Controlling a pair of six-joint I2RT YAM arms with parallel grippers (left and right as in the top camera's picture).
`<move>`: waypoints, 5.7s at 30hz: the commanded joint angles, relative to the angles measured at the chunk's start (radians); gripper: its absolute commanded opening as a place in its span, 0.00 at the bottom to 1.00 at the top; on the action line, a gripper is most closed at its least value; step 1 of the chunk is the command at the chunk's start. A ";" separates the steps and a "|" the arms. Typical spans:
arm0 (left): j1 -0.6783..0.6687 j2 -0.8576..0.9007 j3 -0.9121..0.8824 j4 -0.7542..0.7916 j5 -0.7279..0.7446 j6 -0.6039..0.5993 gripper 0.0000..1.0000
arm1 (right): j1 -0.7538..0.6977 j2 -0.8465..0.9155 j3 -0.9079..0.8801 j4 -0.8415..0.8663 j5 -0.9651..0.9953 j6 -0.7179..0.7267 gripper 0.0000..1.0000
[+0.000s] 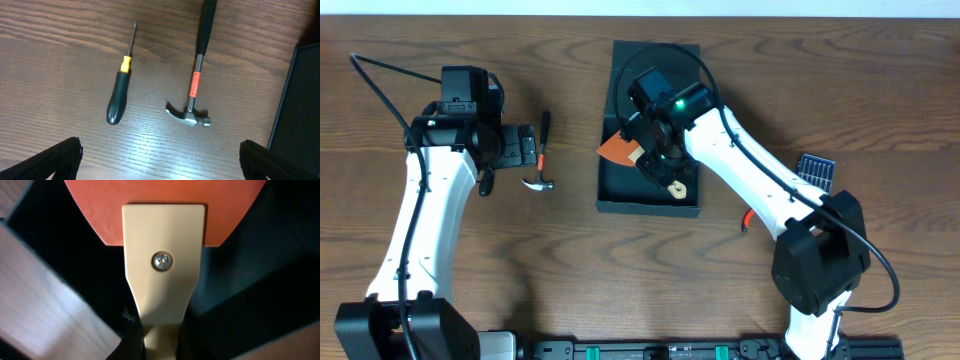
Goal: Pack container
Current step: 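Lift the scraper and carry it over the green box with the right gripper, then open the right gripper to drop the scraper into the box, then move the right gripper to the red-black pliers and grasp them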
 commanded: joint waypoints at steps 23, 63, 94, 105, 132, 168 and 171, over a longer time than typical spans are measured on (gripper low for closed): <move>-0.003 0.001 0.026 -0.015 -0.002 -0.012 0.99 | -0.044 0.058 -0.149 0.166 -0.043 0.023 0.03; -0.003 0.001 0.026 -0.014 -0.002 -0.011 0.99 | -0.234 0.089 0.996 -0.513 0.071 0.389 0.99; -0.003 0.001 0.026 -0.012 -0.002 -0.012 0.99 | -0.294 -0.491 -0.427 -0.034 0.202 1.119 0.99; -0.003 0.001 0.026 -0.014 -0.002 -0.012 0.99 | -0.386 -0.462 -0.634 0.188 0.134 1.059 0.99; -0.003 0.001 0.026 -0.019 -0.002 -0.012 0.98 | -0.417 -0.212 -0.640 0.319 0.036 0.892 0.99; -0.003 0.001 0.026 -0.018 -0.002 -0.011 0.99 | -0.416 -0.166 -0.657 0.346 0.082 0.985 0.99; -0.003 0.001 0.026 -0.018 -0.002 -0.011 0.99 | -0.417 -0.166 -0.658 0.359 0.082 0.976 0.99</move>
